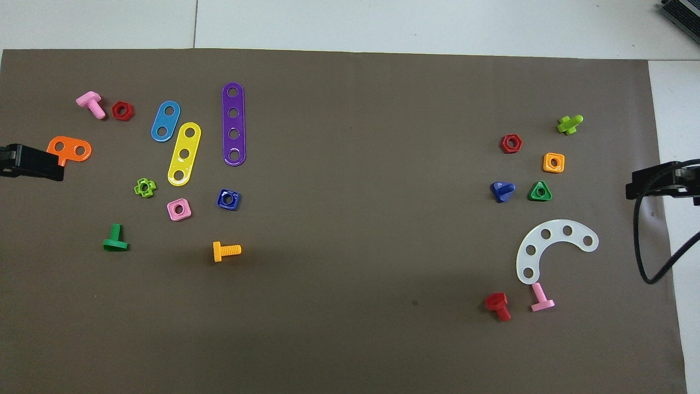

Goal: Unscrew and place screws in storage area

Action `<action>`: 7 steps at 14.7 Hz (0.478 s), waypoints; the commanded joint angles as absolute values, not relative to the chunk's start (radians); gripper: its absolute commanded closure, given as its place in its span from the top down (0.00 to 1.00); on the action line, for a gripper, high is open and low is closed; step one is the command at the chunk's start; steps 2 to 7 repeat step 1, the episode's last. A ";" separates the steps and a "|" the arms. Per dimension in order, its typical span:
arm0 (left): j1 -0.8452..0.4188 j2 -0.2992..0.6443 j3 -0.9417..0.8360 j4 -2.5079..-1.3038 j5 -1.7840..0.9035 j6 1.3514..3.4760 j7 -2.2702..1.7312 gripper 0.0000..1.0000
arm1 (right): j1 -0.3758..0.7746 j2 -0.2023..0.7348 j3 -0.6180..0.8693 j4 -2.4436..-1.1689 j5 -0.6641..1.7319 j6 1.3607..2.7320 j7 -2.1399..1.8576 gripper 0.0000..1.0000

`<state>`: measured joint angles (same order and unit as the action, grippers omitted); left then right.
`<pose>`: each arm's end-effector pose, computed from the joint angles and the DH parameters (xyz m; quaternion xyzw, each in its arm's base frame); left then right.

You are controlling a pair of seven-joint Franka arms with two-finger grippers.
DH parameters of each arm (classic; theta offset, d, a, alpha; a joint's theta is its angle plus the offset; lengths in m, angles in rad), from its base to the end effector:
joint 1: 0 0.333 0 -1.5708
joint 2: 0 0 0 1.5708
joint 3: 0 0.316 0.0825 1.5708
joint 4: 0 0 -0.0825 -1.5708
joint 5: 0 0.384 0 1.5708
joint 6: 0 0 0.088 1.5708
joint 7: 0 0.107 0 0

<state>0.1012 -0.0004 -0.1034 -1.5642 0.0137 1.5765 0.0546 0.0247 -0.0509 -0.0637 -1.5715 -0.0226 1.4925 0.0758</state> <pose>0.5551 0.0002 0.6284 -0.9996 0.0284 -0.0062 0.0070 0.5301 -0.0242 0.6450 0.9982 -0.0580 -0.0139 0.0099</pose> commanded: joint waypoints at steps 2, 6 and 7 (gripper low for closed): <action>0.110 -0.025 -0.110 -1.589 0.025 1.577 0.048 1.00 | 0.028 -0.051 -0.063 -1.565 -0.037 1.474 0.071 1.00; 0.110 -0.025 -0.110 -1.589 0.025 1.577 0.048 1.00 | 0.028 -0.051 -0.063 -1.565 -0.037 1.474 0.071 1.00; 0.110 -0.025 -0.110 -1.589 0.025 1.577 0.048 1.00 | 0.028 -0.051 -0.063 -1.565 -0.037 1.474 0.071 1.00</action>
